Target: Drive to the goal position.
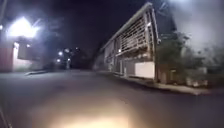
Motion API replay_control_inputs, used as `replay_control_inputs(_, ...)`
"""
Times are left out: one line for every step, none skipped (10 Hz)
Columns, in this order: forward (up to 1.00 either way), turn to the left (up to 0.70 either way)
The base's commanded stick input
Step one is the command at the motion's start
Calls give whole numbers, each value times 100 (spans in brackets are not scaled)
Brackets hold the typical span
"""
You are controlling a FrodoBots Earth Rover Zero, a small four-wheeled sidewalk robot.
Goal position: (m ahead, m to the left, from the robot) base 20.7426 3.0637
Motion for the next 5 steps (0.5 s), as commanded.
replay_control_inputs(85,1)
replay_control_inputs(85,1)
replay_control_inputs(85,1)
replay_control_inputs(85,1)
replay_control_inputs(85,1)
